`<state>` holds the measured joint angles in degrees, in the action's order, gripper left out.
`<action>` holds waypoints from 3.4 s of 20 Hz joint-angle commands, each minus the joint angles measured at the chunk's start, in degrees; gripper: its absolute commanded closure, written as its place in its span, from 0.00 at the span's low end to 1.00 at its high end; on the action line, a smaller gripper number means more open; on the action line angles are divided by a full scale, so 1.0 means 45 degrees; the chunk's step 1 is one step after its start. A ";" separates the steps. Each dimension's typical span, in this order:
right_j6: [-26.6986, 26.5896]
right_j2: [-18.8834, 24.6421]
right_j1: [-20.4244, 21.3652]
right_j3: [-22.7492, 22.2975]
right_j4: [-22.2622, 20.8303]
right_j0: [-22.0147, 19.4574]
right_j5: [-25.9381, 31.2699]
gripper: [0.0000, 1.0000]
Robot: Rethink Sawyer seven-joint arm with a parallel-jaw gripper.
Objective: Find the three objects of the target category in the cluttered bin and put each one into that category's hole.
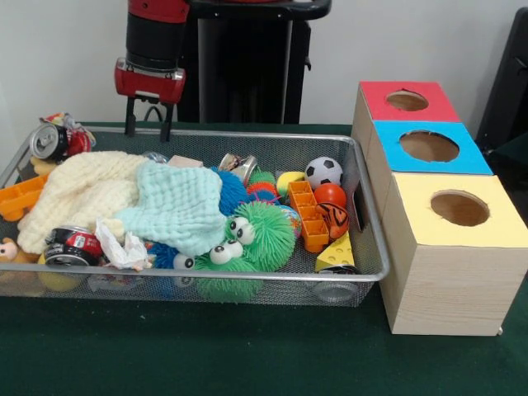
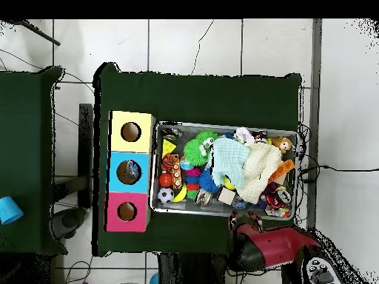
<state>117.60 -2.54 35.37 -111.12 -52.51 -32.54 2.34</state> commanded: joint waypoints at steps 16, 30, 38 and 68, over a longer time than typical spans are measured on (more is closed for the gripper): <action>0.0311 0.1410 -0.0385 0.0505 0.0009 -0.1296 0.0326 0.00; 0.0437 0.1493 -0.0084 0.0255 0.0365 -0.1270 0.0611 0.00; 0.0575 0.1806 0.0193 -0.0027 0.0968 -0.1248 0.0870 0.00; 0.0564 0.1562 0.0294 -0.0199 0.1994 -0.0714 0.0778 0.00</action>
<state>117.60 0.37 36.42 -112.00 -45.36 -34.51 2.24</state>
